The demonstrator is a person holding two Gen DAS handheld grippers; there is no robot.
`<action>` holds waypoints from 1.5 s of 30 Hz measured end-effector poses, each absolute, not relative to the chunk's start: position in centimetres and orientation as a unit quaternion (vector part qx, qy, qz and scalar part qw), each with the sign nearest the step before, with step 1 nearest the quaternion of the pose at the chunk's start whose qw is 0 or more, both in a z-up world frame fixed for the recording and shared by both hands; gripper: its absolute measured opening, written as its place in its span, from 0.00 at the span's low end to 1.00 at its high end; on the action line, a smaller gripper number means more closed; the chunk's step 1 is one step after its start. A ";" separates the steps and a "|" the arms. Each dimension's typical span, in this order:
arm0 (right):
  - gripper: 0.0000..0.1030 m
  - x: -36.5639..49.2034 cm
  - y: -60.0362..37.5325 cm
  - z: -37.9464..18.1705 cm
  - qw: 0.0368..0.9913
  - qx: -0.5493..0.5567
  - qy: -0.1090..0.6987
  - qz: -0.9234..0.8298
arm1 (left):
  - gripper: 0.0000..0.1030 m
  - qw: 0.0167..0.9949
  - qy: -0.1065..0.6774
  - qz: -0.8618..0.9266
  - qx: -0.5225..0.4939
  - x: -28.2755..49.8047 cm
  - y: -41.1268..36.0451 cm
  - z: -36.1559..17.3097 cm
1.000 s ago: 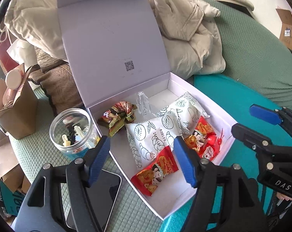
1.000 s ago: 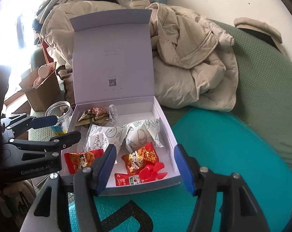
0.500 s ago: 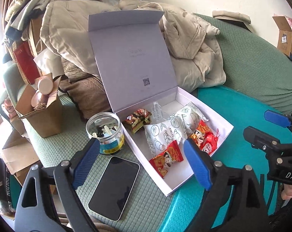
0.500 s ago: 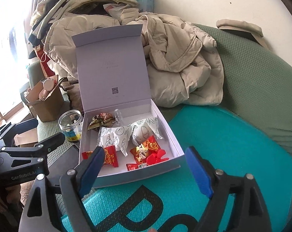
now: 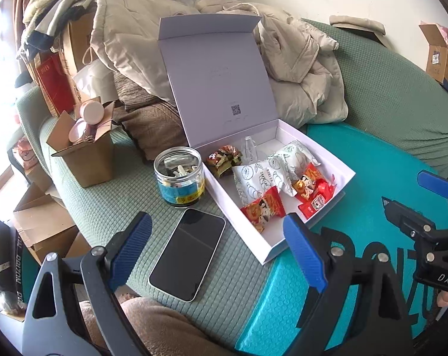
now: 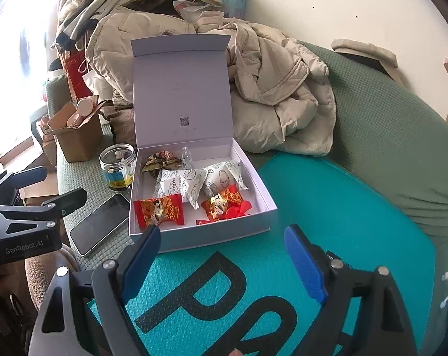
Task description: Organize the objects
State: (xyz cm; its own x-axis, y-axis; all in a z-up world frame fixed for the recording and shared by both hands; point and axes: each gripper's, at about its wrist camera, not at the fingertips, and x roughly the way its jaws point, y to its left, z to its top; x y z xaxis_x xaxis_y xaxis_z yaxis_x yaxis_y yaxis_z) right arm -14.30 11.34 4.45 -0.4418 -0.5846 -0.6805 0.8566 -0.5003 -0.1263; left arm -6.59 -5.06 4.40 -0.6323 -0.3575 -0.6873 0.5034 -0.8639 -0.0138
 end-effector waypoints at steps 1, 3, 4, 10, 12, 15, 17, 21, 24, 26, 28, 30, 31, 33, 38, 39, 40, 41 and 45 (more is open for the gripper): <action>0.84 -14.1 11.5 4.4 0.442 0.290 0.236 -0.815 | 0.87 0.239 0.102 -0.898 0.356 -6.4 -5.0 4.4; 0.84 -13.6 11.7 4.2 0.440 0.292 0.242 -0.814 | 0.87 0.235 0.105 -0.898 0.358 -5.7 -4.7 4.3; 0.84 -13.4 11.8 4.1 0.439 0.294 0.244 -0.813 | 0.87 0.231 0.106 -0.898 0.359 -5.5 -4.6 4.3; 0.84 -12.4 12.9 3.7 0.441 0.302 0.239 -0.810 | 0.87 0.216 0.110 -0.900 0.362 -4.1 -3.9 4.3; 0.84 -12.2 13.0 3.4 0.441 0.306 0.245 -0.807 | 0.87 0.209 0.112 -0.902 0.361 -3.7 -3.7 4.3; 0.84 -11.9 13.0 3.1 0.439 0.310 0.249 -0.806 | 0.87 0.208 0.104 -0.902 0.363 -3.6 -3.3 4.2; 0.84 -12.0 13.0 3.1 0.439 0.312 0.249 -0.805 | 0.87 0.204 0.104 -0.902 0.365 -3.6 -3.3 4.1; 0.84 -12.1 13.2 2.9 0.436 0.314 0.250 -0.806 | 0.87 0.191 0.113 -0.901 0.373 -3.7 -3.3 3.5; 0.84 -12.1 13.3 2.9 0.435 0.315 0.249 -0.806 | 0.87 0.187 0.112 -0.902 0.374 -3.6 -3.0 3.3; 0.84 -12.2 13.3 2.9 0.435 0.315 0.248 -0.806 | 0.87 0.185 0.111 -0.903 0.371 -3.5 -2.9 3.4; 0.84 -12.2 13.3 2.9 0.434 0.316 0.249 -0.806 | 0.87 0.180 0.107 -0.906 0.369 -3.4 -2.7 3.6; 0.84 -12.3 13.2 2.9 0.433 0.315 0.251 -0.806 | 0.87 0.180 0.105 -0.906 0.368 -3.4 -2.5 3.7; 0.84 -12.3 13.2 3.0 0.434 0.314 0.251 -0.807 | 0.87 0.179 0.105 -0.906 0.368 -3.4 -2.5 3.7; 0.84 -12.3 13.2 3.0 0.435 0.312 0.251 -0.807 | 0.87 0.177 0.104 -0.907 0.368 -3.4 -2.5 3.8; 0.84 -12.3 13.0 3.2 0.436 0.309 0.253 -0.806 | 0.87 0.174 0.108 -0.906 0.370 -3.4 -2.5 3.8; 0.84 -12.3 13.0 3.2 0.436 0.309 0.253 -0.806 | 0.87 0.173 0.108 -0.906 0.370 -3.4 -2.5 3.8; 0.84 -12.3 13.0 3.2 0.436 0.309 0.254 -0.806 | 0.87 0.173 0.110 -0.906 0.370 -3.4 -2.5 3.8; 0.84 -12.3 13.0 3.2 0.433 0.309 0.255 -0.807 | 0.87 0.172 0.110 -0.906 0.369 -3.4 -2.6 3.8; 0.84 -12.4 13.1 3.3 0.432 0.307 0.256 -0.808 | 0.87 0.168 0.109 -0.907 0.370 -3.4 -2.5 3.8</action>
